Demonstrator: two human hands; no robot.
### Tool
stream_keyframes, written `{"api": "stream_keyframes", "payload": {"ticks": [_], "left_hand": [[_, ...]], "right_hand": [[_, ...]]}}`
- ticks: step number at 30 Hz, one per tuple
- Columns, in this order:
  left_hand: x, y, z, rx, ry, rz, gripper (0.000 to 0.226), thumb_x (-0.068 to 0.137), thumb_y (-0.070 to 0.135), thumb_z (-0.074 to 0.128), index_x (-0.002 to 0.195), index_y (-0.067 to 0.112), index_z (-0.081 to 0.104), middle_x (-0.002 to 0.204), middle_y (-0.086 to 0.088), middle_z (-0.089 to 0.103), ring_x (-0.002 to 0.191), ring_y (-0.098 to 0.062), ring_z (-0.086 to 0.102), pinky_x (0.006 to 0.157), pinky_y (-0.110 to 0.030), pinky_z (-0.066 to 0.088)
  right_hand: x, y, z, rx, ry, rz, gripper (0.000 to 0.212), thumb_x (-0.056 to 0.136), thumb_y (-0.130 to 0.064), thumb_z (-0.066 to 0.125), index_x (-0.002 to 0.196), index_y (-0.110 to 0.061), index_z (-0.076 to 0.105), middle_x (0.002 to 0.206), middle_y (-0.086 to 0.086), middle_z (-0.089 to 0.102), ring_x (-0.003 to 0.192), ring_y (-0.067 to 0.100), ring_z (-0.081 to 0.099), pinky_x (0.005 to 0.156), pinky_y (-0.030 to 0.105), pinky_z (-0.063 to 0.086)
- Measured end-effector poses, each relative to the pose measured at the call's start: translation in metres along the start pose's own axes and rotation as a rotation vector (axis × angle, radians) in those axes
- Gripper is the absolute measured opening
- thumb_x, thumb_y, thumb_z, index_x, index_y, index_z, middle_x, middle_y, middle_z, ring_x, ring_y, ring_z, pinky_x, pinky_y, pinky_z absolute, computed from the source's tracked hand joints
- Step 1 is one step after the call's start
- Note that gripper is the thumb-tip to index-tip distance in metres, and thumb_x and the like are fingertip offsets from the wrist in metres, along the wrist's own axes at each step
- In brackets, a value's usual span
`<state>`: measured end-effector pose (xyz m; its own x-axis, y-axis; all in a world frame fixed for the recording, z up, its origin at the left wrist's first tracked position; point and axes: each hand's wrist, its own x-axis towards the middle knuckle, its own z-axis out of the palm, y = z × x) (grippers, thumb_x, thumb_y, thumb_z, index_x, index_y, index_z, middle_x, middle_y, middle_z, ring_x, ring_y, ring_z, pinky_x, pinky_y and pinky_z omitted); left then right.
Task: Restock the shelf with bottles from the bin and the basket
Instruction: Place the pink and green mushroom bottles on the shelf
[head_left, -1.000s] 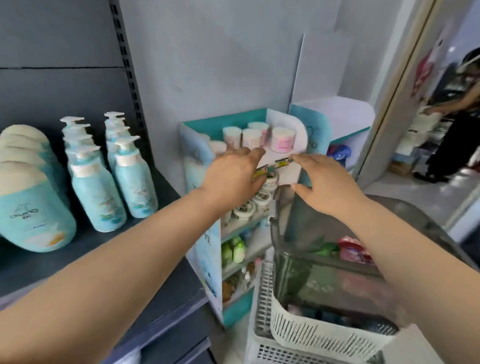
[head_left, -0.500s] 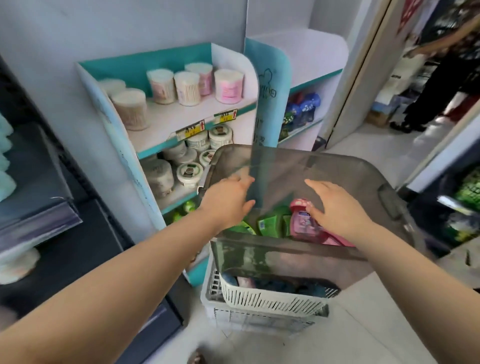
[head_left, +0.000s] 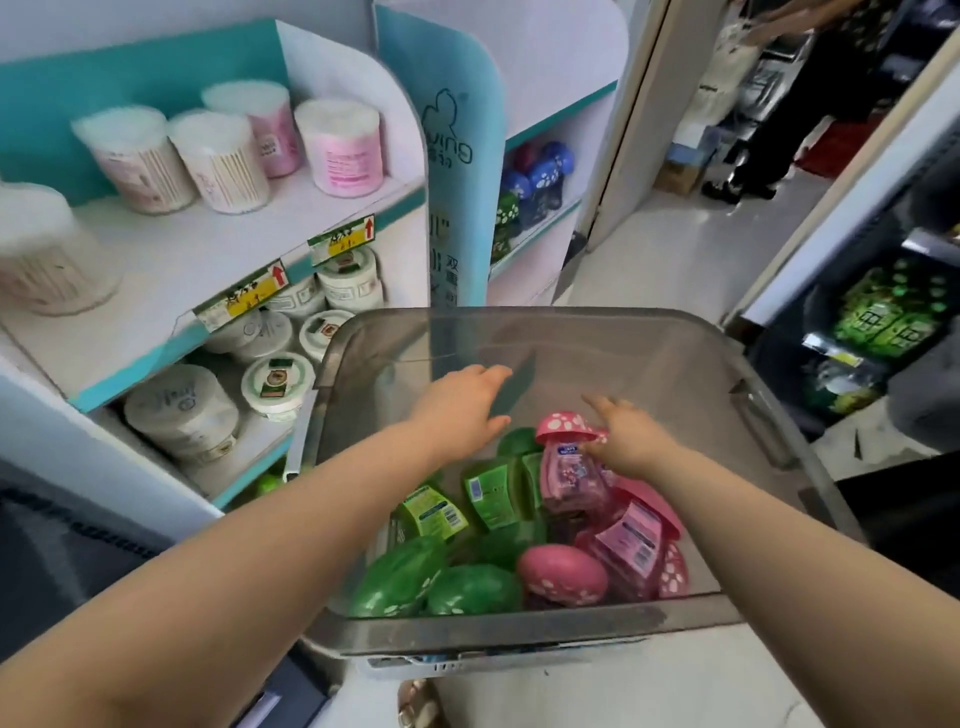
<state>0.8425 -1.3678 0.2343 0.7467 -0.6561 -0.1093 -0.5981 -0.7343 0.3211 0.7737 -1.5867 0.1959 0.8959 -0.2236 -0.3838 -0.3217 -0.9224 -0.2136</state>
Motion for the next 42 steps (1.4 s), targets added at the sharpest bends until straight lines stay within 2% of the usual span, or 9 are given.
{"api": "stream_keyframes", "payload": {"ticks": [9,16,21,24,29,33,35,38,42], "left_hand": [[0.022,-0.009,0.029,-0.076,-0.072,-0.005,0.065,0.089,0.039,0.058,0.144,0.021,0.031,0.137,-0.009,0.048,0.121,-0.029,0.050,0.099,-0.045,0.044],[0.023,-0.020,0.035,-0.117,-0.094,-0.089,0.065,0.088,0.037,0.060,0.144,0.022,0.032,0.140,-0.009,0.047,0.126,-0.028,0.047,0.103,-0.041,0.040],[0.024,-0.021,0.036,-0.170,-0.111,-0.142,0.066,0.087,0.036,0.062,0.144,0.021,0.033,0.141,-0.008,0.047,0.127,-0.025,0.045,0.107,-0.035,0.037],[0.025,-0.017,0.035,-0.247,-0.145,-0.189,0.070,0.086,0.034,0.065,0.145,0.020,0.031,0.141,-0.008,0.046,0.126,-0.022,0.046,0.104,-0.029,0.035],[0.024,-0.004,0.038,-0.740,-0.293,-0.339,0.101,0.074,0.029,0.079,0.150,0.023,0.013,0.138,-0.005,0.049,0.123,-0.020,0.051,0.104,-0.030,0.039],[0.028,0.003,0.029,-1.075,-0.183,-0.433,0.070,0.068,0.007,0.081,0.127,0.016,0.044,0.113,-0.005,0.063,0.103,-0.021,0.064,0.094,-0.042,0.051],[0.028,0.000,0.018,-1.023,-0.095,-0.451,0.062,0.067,0.006,0.082,0.117,0.020,0.048,0.110,-0.007,0.064,0.101,-0.024,0.064,0.091,-0.042,0.053],[0.021,-0.008,0.001,-0.835,0.015,-0.423,0.058,0.069,0.005,0.081,0.115,0.018,0.048,0.105,-0.005,0.061,0.095,-0.020,0.061,0.085,-0.035,0.053],[0.010,-0.016,-0.011,-0.819,0.051,-0.401,0.053,0.068,0.007,0.082,0.108,0.020,0.049,0.096,0.000,0.062,0.087,-0.015,0.060,0.074,-0.026,0.051]], "right_hand": [[0.047,0.007,0.035,0.150,-0.114,0.144,0.071,0.081,-0.044,0.068,0.136,-0.010,0.039,0.130,0.016,0.056,0.116,0.032,0.055,0.098,0.036,0.045],[0.067,0.002,0.052,0.592,0.013,0.326,0.077,0.069,-0.043,0.080,0.127,-0.009,0.043,0.124,0.012,0.056,0.111,0.031,0.055,0.092,0.033,0.044],[0.075,-0.001,0.049,0.644,-0.105,0.410,0.088,0.056,-0.049,0.085,0.126,-0.010,0.048,0.115,0.012,0.060,0.099,0.032,0.061,0.089,0.043,0.052],[0.070,-0.003,0.034,0.671,-0.214,0.318,0.078,0.059,-0.037,0.087,0.122,-0.013,0.047,0.110,0.011,0.060,0.091,0.027,0.062,0.080,0.037,0.053],[0.045,-0.018,0.008,0.874,-0.077,-0.023,0.056,0.062,-0.016,0.087,0.105,-0.023,0.052,0.106,0.001,0.060,0.092,0.019,0.060,0.078,0.030,0.056],[0.022,-0.031,-0.017,1.086,-0.038,-0.187,0.051,0.072,-0.011,0.080,0.115,-0.020,0.053,0.108,-0.004,0.059,0.098,0.019,0.061,0.078,0.027,0.056],[0.011,-0.031,-0.018,0.968,-0.038,-0.233,0.066,0.078,-0.022,0.076,0.133,-0.022,0.042,0.122,-0.002,0.055,0.110,0.019,0.057,0.092,0.032,0.051],[-0.011,-0.022,-0.010,0.407,-0.130,-0.414,0.094,0.076,-0.044,0.074,0.149,-0.024,0.019,0.148,-0.002,0.037,0.134,0.017,0.038,0.112,0.037,0.033],[-0.038,-0.024,0.011,-0.149,-0.287,-0.652,0.098,0.073,-0.060,0.068,0.150,-0.029,0.015,0.150,0.002,0.033,0.137,0.022,0.032,0.111,0.038,0.032]]}}
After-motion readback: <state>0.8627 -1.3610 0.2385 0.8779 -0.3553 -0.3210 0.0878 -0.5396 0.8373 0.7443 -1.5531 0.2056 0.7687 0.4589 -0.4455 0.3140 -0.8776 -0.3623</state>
